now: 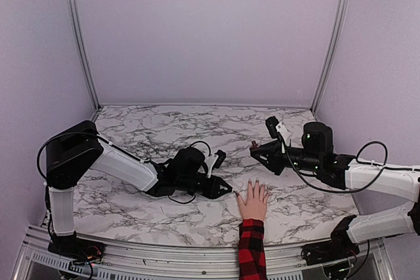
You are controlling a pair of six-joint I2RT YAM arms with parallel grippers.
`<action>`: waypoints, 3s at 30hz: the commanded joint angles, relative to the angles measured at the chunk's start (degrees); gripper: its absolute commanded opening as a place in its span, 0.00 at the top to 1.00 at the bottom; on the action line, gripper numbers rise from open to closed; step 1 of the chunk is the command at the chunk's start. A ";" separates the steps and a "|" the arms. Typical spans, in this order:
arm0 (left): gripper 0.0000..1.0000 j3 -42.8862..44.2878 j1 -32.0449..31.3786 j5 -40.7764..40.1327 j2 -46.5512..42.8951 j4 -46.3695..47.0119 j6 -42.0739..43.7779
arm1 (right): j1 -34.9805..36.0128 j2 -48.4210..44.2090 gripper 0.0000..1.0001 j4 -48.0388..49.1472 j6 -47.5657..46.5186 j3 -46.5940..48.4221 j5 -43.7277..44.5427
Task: Paint the nails
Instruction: Paint the nail with the hand.
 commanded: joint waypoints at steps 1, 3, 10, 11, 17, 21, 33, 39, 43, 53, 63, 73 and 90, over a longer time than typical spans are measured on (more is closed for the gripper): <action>1.00 1.42 0.38 0.07 1.12 -0.21 0.30 | -0.28 -0.46 1.00 2.14 -0.28 -0.13 0.34; 1.00 1.40 0.46 0.00 1.08 -0.33 0.39 | -0.31 -0.46 1.00 2.12 -0.28 -0.07 0.37; 1.00 1.60 0.47 0.07 1.55 -0.48 0.30 | -0.36 -0.46 1.00 2.00 -0.28 -0.13 0.34; 1.00 1.60 0.47 0.11 1.53 -0.47 0.26 | -0.33 -0.46 1.00 1.98 -0.28 -0.13 0.38; 1.00 1.52 0.47 0.07 1.65 -0.71 0.39 | -0.35 -0.46 1.00 2.04 -0.28 -0.14 0.44; 1.00 1.51 0.54 -0.14 1.64 -0.84 0.32 | -0.35 -0.46 1.00 2.05 -0.28 -0.13 0.43; 1.00 1.87 0.82 -1.03 1.75 -1.26 0.30 | -0.31 -0.46 1.00 2.04 -0.29 -0.22 0.54; 1.00 1.82 0.90 -1.48 1.74 -1.43 0.23 | -0.31 -0.40 1.00 2.13 -0.28 -0.22 0.62; 1.00 2.04 0.99 -1.50 1.89 -1.44 0.25 | -0.36 -0.38 1.00 2.11 -0.28 -0.22 0.62; 1.00 2.73 1.34 -1.68 2.15 -1.66 0.30 | -0.35 -0.29 1.00 2.09 -0.28 -0.27 0.82; 1.00 2.56 1.60 -1.92 0.86 -1.82 0.74 | -0.36 -0.22 1.00 2.09 -0.28 -0.33 0.78; 1.00 -0.06 1.87 -3.42 -2.82 -1.88 1.01 | -0.36 -0.20 1.00 2.30 -0.28 -0.22 0.47; 1.00 -0.07 -0.68 -0.49 -2.05 -0.68 3.27 | -0.29 -0.29 1.00 2.31 -0.28 -0.04 0.12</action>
